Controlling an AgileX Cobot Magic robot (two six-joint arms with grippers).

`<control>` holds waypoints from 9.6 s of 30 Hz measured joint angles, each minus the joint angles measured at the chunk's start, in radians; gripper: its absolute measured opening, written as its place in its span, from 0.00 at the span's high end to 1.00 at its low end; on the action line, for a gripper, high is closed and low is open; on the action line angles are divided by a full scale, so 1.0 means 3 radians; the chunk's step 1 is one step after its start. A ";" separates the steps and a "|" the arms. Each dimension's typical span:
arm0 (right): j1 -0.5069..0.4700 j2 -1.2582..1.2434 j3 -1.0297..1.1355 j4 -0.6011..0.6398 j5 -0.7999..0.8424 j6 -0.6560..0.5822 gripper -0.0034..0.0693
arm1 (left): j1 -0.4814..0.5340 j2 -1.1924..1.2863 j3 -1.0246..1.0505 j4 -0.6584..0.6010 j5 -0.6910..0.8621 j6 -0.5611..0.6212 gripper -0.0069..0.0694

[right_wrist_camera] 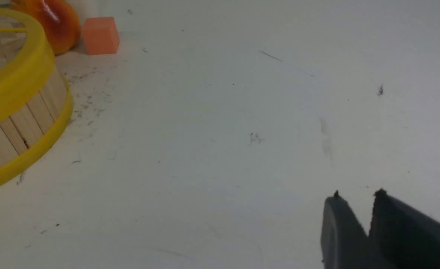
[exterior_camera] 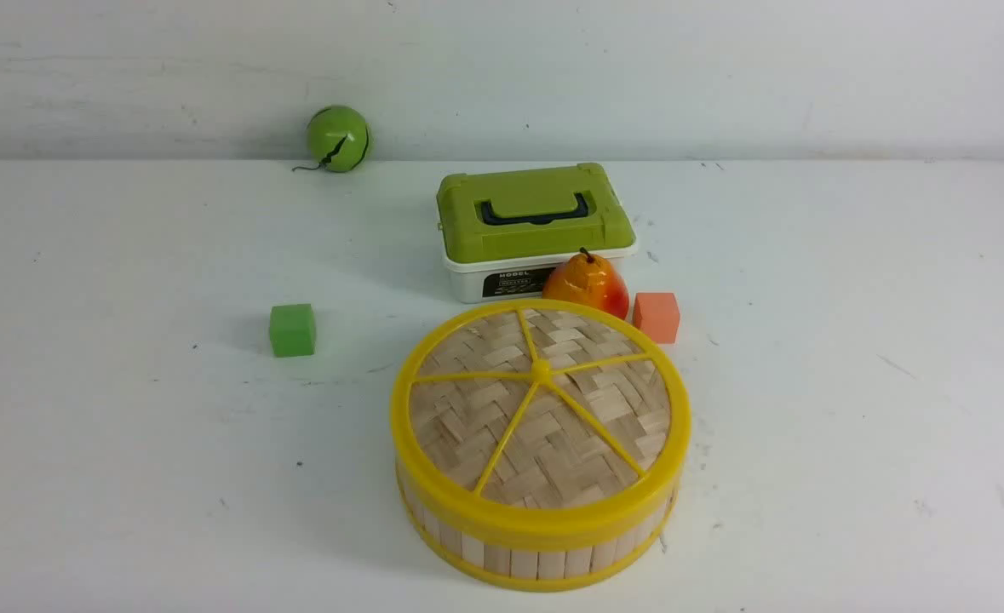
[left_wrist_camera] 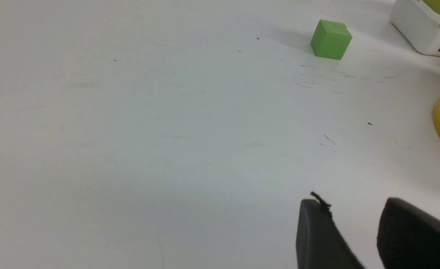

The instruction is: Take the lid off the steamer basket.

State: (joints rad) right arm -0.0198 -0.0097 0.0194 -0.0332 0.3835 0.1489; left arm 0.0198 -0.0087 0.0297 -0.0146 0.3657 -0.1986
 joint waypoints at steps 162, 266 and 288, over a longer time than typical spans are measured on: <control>0.1020 0.5208 -0.5276 0.0111 0.2666 -0.0778 0.81 | 0.0000 0.0000 0.0000 0.0001 0.0000 0.0000 0.60; 0.0480 0.0725 -0.0516 0.0309 -0.1232 -0.0365 0.99 | 0.0000 0.0000 0.0000 0.0001 0.0006 0.0000 0.60; 0.0066 0.0000 -0.0003 -0.0013 0.0016 0.0249 0.99 | 0.0000 0.0000 0.0000 0.0001 0.0006 0.0000 0.60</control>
State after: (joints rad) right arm 0.0000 -0.0096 0.0184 -0.0370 0.3884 0.2236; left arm 0.0198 -0.0087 0.0297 -0.0142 0.3675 -0.1986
